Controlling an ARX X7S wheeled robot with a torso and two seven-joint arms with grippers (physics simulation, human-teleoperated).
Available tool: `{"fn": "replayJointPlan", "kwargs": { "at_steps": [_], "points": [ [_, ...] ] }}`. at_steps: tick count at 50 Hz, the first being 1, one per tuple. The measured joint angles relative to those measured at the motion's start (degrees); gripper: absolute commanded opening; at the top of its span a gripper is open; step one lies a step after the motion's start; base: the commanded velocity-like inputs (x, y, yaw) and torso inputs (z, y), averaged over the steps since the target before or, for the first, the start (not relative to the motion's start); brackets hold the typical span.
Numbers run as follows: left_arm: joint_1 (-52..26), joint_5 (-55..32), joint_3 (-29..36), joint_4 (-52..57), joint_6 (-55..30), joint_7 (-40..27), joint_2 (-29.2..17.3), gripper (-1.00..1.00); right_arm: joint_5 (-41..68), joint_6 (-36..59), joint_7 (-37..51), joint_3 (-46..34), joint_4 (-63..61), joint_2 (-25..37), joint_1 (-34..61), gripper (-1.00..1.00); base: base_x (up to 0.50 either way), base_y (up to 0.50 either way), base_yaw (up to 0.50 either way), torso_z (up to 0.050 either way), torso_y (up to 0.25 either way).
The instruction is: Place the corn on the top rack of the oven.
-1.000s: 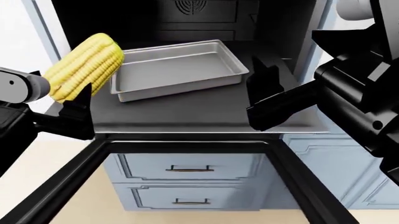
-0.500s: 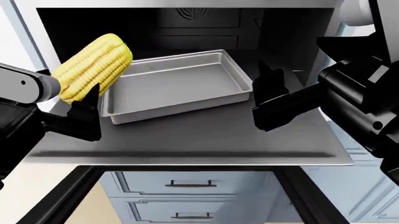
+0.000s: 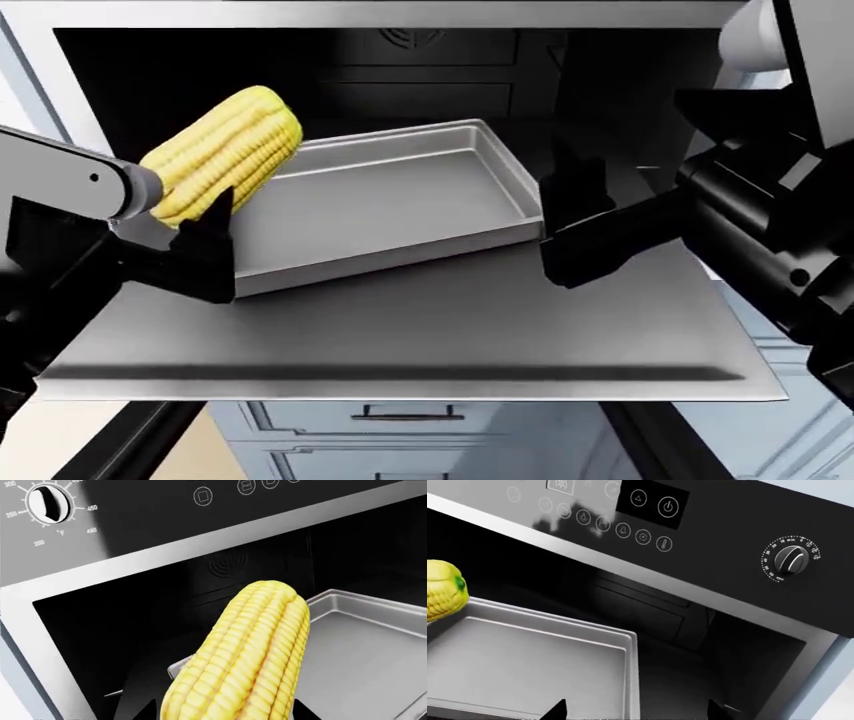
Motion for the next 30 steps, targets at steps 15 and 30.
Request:
{"fn": "replayJointPlan", "kwargs": {
  "at_steps": [15,30],
  "points": [
    [-5.87,6.09,8.44,-8.67,-2.44,5.20,5.85,-1.00,-1.91,-1.31,-1.28,1.16,-1.85,1.31,-2.63,1.00,0.00,0.00,0.00,0.001,0.001],
    [-13.59,12.35,15.68,-19.66,-3.96,11.04,11.69,-1.00,-3.60,-1.83,-2.64,1.88,-2.56,2.19,-4.17,1.00,0.00,0.00,0.00,0.000,0.001]
  ]
}}
